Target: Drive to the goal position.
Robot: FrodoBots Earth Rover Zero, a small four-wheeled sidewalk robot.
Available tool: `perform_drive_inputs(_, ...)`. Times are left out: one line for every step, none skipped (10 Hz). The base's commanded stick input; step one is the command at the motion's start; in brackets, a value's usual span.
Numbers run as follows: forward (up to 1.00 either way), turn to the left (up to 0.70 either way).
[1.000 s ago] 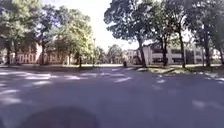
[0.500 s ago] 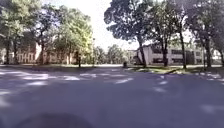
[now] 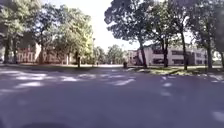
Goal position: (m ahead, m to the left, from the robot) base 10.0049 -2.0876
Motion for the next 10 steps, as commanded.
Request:
perform_drive_inputs(0.45, 0.0)
perform_drive_inputs(0.45, 0.0)
perform_drive_inputs(0.45, 0.0)
perform_drive_inputs(0.45, 0.0)
perform_drive_inputs(0.45, 0.0)
perform_drive_inputs(0.45, 0.0)
perform_drive_inputs(0.45, 0.0)
perform_drive_inputs(0.45, 0.0)
perform_drive_inputs(0.45, 0.0)
perform_drive_inputs(0.45, 0.0)
